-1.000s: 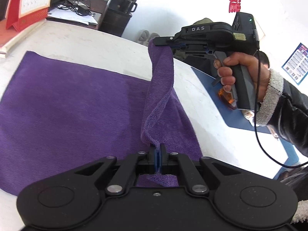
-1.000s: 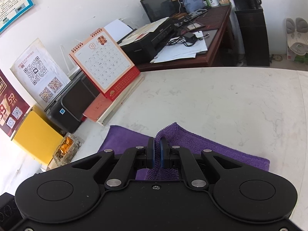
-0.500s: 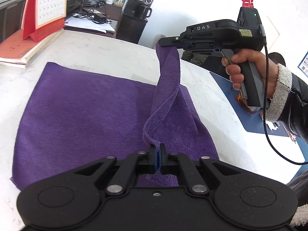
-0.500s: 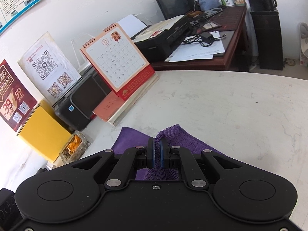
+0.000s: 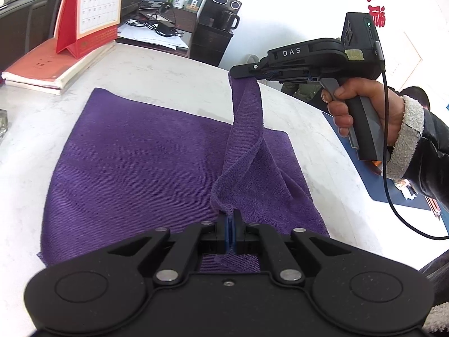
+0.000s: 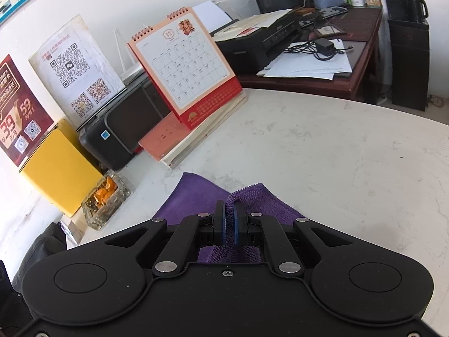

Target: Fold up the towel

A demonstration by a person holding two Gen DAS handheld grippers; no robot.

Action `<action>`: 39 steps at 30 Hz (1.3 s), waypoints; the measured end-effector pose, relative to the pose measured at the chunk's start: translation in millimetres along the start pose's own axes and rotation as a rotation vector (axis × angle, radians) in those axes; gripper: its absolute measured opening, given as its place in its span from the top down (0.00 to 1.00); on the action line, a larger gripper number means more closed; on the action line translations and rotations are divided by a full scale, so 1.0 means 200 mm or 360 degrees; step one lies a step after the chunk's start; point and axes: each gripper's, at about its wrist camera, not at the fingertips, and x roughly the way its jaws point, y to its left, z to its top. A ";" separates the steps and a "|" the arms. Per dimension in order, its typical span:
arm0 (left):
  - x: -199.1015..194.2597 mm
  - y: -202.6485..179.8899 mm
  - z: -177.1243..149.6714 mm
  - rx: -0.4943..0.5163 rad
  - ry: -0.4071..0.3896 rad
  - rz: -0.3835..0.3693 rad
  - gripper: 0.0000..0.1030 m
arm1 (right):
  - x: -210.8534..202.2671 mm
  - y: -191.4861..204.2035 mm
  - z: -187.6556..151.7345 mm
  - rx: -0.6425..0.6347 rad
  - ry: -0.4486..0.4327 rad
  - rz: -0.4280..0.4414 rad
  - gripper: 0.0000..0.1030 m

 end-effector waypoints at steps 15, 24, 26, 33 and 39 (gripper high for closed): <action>-0.12 0.00 -0.06 -0.0040 -0.0062 0.0084 0.98 | 0.06 0.16 0.05 -0.0171 0.0068 -0.0030 0.95; -0.18 0.01 -0.08 -0.0064 -0.0091 0.0138 0.98 | 0.13 0.23 0.07 -0.0250 0.0107 -0.0027 0.95; -0.18 0.02 -0.09 -0.0069 -0.0091 0.0154 0.98 | 0.14 0.25 0.08 -0.0267 0.0115 -0.0026 0.95; -0.22 0.04 -0.12 -0.0103 -0.0102 0.0199 0.98 | 0.19 0.30 0.09 -0.0328 0.0145 -0.0024 0.95; -0.25 0.09 -0.14 -0.0152 -0.0101 0.0236 0.98 | 0.25 0.36 0.12 -0.0374 0.0168 -0.0013 0.95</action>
